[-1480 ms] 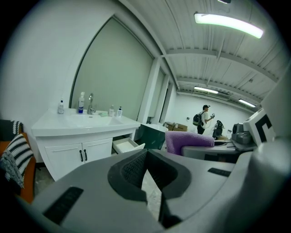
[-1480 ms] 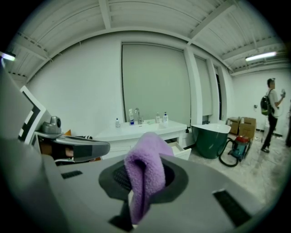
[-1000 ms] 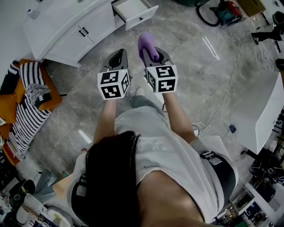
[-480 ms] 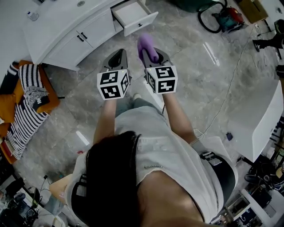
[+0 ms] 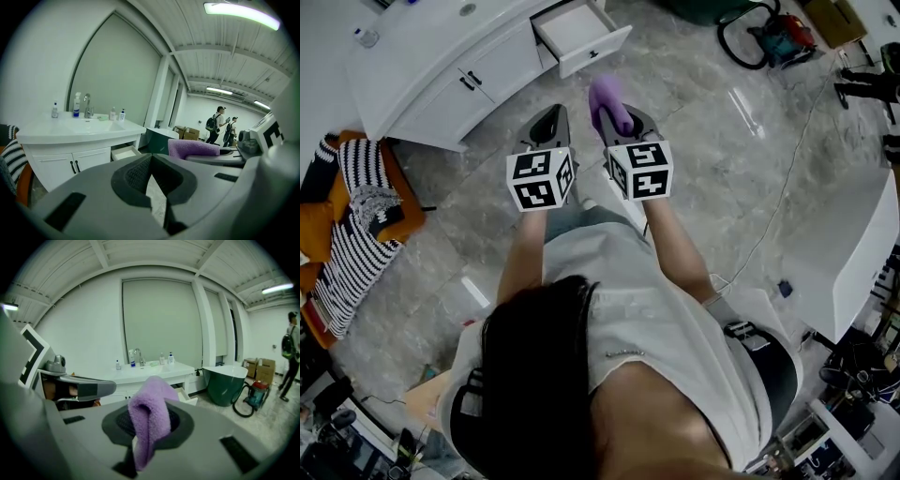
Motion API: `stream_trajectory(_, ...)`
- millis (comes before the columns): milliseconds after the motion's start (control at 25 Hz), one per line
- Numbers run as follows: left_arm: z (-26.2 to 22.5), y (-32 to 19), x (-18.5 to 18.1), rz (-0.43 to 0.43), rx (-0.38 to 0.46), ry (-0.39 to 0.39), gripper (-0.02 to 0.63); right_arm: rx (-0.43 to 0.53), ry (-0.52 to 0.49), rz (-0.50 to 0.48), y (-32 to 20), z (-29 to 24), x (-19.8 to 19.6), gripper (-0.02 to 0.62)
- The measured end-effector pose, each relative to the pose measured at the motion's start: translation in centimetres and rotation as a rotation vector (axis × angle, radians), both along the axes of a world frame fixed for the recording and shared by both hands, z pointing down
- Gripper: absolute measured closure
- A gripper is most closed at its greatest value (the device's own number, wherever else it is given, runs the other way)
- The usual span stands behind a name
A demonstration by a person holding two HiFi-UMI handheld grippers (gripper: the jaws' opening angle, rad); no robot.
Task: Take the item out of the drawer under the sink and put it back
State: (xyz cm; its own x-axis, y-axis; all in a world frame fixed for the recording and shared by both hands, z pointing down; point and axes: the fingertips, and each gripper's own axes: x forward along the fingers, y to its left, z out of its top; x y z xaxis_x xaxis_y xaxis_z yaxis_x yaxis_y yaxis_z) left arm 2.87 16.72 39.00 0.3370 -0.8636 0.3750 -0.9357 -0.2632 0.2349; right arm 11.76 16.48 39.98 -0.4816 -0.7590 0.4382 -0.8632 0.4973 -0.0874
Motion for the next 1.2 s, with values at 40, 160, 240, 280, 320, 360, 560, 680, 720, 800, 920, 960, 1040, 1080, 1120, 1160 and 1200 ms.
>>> stream_trajectory(40, 0.1, -0.2, 0.1, 0.005, 0.001, -0.001, 0.604, 0.001, 0.000, 0.004, -0.2, 0.1, 0.1, 0.541)
stream_trajectory(160, 0.4, -1.2, 0.3, 0.012, 0.007, 0.003, 0.604, 0.007, 0.004, 0.013, -1.0, 0.3, 0.3, 0.541)
stream_trajectory(240, 0.9, -2.0, 0.2, 0.013, -0.004, 0.007, 0.604, 0.000, 0.007, 0.019, -1.6, 0.6, 0.3, 0.541)
stream_trajectory(280, 1.2, -2.5, 0.2, 0.015, -0.010, 0.008, 0.604, -0.005, 0.007, 0.023, -2.0, 0.7, 0.3, 0.541)
stream_trajectory(320, 1.4, -3.0, 0.1, 0.016, -0.015, 0.009, 0.604, -0.008, 0.007, 0.026, -2.6, 0.8, 0.2, 0.541)
stream_trajectory(360, 1.5, -3.7, 0.0, 0.017, -0.018, 0.010, 0.604, -0.009, 0.007, 0.028, -3.2, 0.8, 0.2, 0.541)
stream_trajectory(560, 2.3, -7.5, -0.7, 0.032, -0.035, -0.004, 0.604, -0.025, -0.009, 0.045, -6.9, 1.5, -0.7, 0.541)
stream_trajectory(680, 2.8, -10.2, -1.4, 0.038, -0.039, 0.006, 0.604, -0.034, 0.000, 0.045, -9.6, 2.0, -1.8, 0.541)
stream_trajectory(720, 2.9, -11.1, -1.8, 0.040, -0.043, 0.007, 0.604, -0.036, 0.000, 0.044, -10.5, 2.1, -2.3, 0.541)
stream_trajectory(800, 3.1, -13.1, -2.6, 0.042, -0.052, 0.011, 0.604, -0.041, 0.003, 0.046, -12.5, 2.3, -3.1, 0.541)
stream_trajectory(920, 3.3, -16.0, -3.8, 0.042, -0.059, 0.016, 0.604, -0.052, 0.015, 0.049, -15.4, 2.5, -4.2, 0.541)
stream_trajectory(960, 3.4, -16.9, -4.3, 0.044, -0.061, 0.015, 0.604, -0.057, 0.020, 0.048, -16.3, 2.7, -4.7, 0.541)
stream_trajectory(1040, 3.7, -18.6, -5.2, 0.050, -0.073, 0.020, 0.604, -0.072, 0.033, 0.045, -17.8, 3.2, -5.6, 0.541)
stream_trajectory(1080, 3.9, -19.4, -5.5, 0.053, -0.080, 0.026, 0.604, -0.080, 0.038, 0.045, -18.6, 3.5, -6.0, 0.541)
stream_trajectory(1120, 4.1, -20.2, -5.8, 0.058, -0.089, 0.031, 0.604, -0.087, 0.042, 0.046, -19.4, 3.6, -6.3, 0.541)
stream_trajectory(1160, 4.3, -20.9, -5.9, 0.064, -0.097, 0.035, 0.604, -0.094, 0.043, 0.048, -20.2, 3.7, -6.7, 0.541)
stream_trajectory(1200, 4.4, -21.6, -5.9, 0.073, -0.103, 0.037, 0.604, -0.099, 0.044, 0.051, -20.9, 3.7, -7.0, 0.541)
